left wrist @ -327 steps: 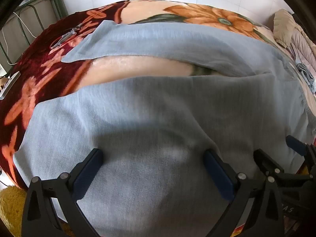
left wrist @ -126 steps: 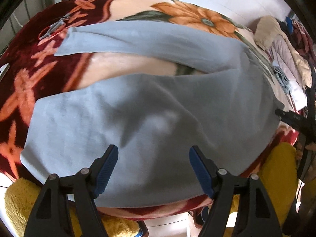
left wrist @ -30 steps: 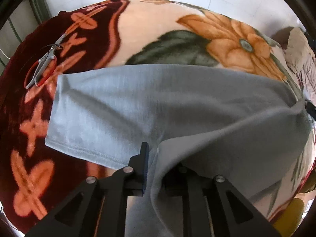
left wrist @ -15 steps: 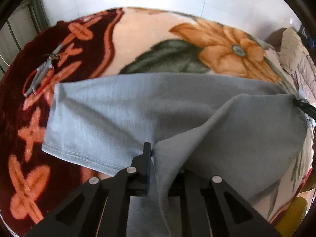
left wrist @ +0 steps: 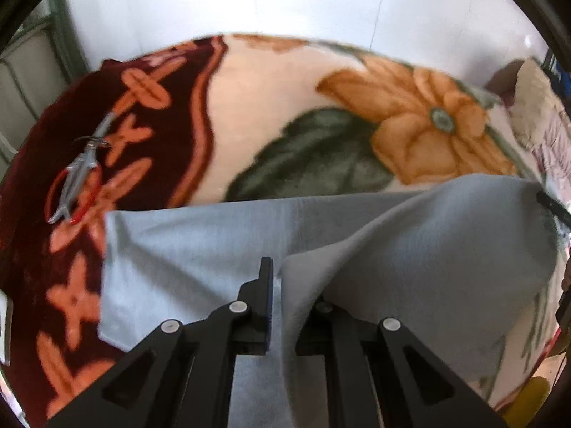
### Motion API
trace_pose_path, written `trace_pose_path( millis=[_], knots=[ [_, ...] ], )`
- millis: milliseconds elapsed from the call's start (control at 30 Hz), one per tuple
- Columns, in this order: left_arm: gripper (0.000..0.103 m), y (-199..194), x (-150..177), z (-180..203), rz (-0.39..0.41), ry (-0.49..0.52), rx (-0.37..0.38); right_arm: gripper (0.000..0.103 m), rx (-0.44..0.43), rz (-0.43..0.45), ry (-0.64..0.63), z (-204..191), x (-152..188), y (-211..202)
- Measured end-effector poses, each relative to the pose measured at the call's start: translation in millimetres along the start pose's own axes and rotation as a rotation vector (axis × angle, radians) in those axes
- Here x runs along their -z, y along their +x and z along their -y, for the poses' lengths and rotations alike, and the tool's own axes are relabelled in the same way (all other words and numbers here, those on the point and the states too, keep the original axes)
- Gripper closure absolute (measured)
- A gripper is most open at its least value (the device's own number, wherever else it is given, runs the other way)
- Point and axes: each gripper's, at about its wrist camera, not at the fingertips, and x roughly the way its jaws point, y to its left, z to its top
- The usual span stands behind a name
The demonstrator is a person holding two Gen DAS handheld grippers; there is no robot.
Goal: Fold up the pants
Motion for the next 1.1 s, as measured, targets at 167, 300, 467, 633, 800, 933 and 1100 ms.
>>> trace_pose_path(
  millis=[167, 300, 467, 633, 800, 933, 1100],
  knots=[
    [0.071, 34, -3, 3, -0.053, 0.012, -0.011, 0.076, 0.069, -0.052, -0.045, -7, 15, 24],
    [0.039, 19, 2, 0, -0.016, 0.028, 0.022, 0.073, 0.101, -0.027, -0.065, -11, 15, 10],
    [0.023, -15, 9, -7, 0.018, 0.054, 0.011, 0.066, 0.072, 0.029, -0.045, -14, 12, -25],
    [0.023, -47, 31, -15, 0.034, 0.011, 0.059, 0.063, 0.004, 0.047, -0.062, -31, 21, -63],
    [0.023, -65, 60, -10, 0.022, -0.022, 0.118, 0.063, -0.075, 0.004, -0.103, -60, 49, -87],
    [0.023, -74, 80, 2, 0.026, -0.051, 0.161, 0.063, -0.141, -0.03, -0.127, -88, 79, -97],
    [0.023, -71, 98, 26, 0.034, -0.015, 0.124, 0.063, -0.194, -0.063, -0.163, -119, 106, -99]
  ],
)
